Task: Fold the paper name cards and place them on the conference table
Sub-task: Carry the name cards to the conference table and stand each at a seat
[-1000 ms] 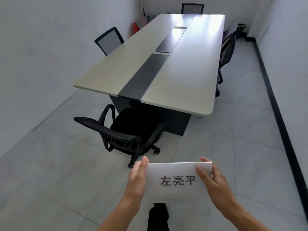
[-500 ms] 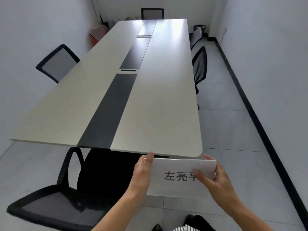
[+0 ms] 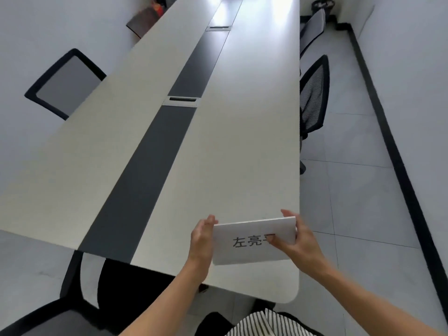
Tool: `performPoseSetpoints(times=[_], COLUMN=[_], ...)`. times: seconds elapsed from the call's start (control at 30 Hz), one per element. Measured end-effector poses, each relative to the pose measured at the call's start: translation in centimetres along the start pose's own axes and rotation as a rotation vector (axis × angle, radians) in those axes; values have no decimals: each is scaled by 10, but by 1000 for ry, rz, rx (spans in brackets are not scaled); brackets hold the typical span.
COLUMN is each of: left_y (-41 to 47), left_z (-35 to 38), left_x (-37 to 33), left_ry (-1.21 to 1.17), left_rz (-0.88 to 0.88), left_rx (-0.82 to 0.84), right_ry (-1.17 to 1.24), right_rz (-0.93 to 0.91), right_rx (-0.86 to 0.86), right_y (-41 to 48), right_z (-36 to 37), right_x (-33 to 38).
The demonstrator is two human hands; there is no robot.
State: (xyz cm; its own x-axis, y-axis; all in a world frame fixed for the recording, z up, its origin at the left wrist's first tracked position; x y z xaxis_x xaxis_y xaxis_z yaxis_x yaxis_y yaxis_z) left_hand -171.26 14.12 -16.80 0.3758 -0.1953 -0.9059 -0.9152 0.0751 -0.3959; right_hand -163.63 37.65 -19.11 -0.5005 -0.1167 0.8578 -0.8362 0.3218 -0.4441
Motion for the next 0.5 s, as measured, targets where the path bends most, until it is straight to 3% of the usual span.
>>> performPoseSetpoints(times=[0.3,0.4,0.5], left_y=[75,90,99], left_z=[15,18,21], left_x=[20,19,18], left_ry=[-35,-19,115], left_rz=[-26,9,32], left_rx=[-46,19,197], right_ry=[-77,-81,-223], right_rz=[51,58,86], right_rx=[28,-21,-58], right_y=[69,71,70], right_z=[2,1,-2], right_x=[0,-3,2])
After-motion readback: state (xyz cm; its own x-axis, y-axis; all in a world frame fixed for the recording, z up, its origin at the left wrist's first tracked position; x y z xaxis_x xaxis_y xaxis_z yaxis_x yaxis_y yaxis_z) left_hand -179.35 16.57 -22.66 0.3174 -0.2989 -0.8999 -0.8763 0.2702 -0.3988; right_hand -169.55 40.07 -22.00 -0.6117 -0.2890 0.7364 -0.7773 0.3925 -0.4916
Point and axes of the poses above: each hand's wrist, its own y-axis towards the middle knuckle, its own z-axis out of the palm, x = y × z, the point moved 10 cm from there along y, towards the middle knuckle, and after that the axes turned 9 degrees about z, right-handed, at the moved point
